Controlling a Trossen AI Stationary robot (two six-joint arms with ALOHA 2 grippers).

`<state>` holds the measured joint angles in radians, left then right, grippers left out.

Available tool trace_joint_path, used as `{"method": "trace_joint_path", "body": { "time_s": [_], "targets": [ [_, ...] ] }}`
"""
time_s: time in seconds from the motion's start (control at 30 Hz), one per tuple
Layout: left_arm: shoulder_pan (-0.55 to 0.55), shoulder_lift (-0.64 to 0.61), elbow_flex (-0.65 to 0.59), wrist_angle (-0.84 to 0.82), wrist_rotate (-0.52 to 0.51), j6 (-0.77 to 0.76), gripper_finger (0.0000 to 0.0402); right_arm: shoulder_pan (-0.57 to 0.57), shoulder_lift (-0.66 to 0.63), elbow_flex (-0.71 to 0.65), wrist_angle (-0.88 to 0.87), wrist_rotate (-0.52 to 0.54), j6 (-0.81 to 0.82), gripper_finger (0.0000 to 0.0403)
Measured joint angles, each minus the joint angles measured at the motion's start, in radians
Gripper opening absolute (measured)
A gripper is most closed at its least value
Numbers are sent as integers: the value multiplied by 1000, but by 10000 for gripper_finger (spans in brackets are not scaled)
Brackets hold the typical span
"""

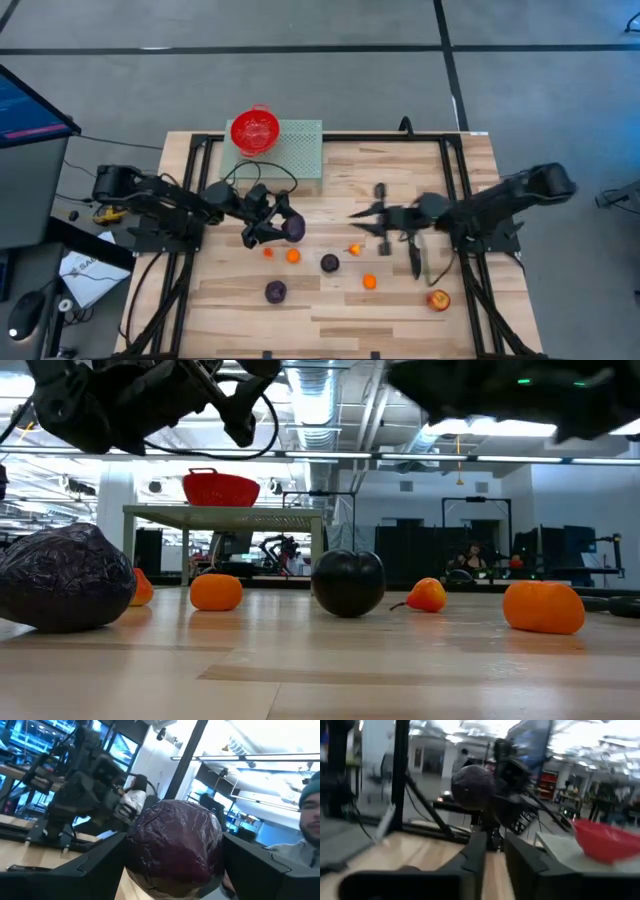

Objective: Pick & Place Fruit
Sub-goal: Put the top left purple plum into the red strainer bowl

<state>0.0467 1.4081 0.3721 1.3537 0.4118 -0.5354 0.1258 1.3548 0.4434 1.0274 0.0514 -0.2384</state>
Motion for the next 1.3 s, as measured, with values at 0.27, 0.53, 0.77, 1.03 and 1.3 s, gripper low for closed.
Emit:
{"method": "trace_joint_path", "body": {
  "time_s": [0.27, 0.53, 0.77, 1.03, 1.3],
  "targets": [
    [0, -2, 0, 7, -21, 0, 297, 25, 233, 299, -135, 90, -444, 288],
    [1, -12, 0, 1, -62, 5, 297, 124, 323, 475, -208, 316, -706, 396],
    [1, -12, 0, -1, -72, 5, 297, 137, 413, 600, -201, 362, -758, 380],
    [0, -12, 0, -4, -68, 0, 297, 125, 466, 638, -208, 378, -788, 361],
    [0, -12, 0, -3, -67, -2, 297, 128, 458, 638, -226, 396, -782, 292]
  ]
}}
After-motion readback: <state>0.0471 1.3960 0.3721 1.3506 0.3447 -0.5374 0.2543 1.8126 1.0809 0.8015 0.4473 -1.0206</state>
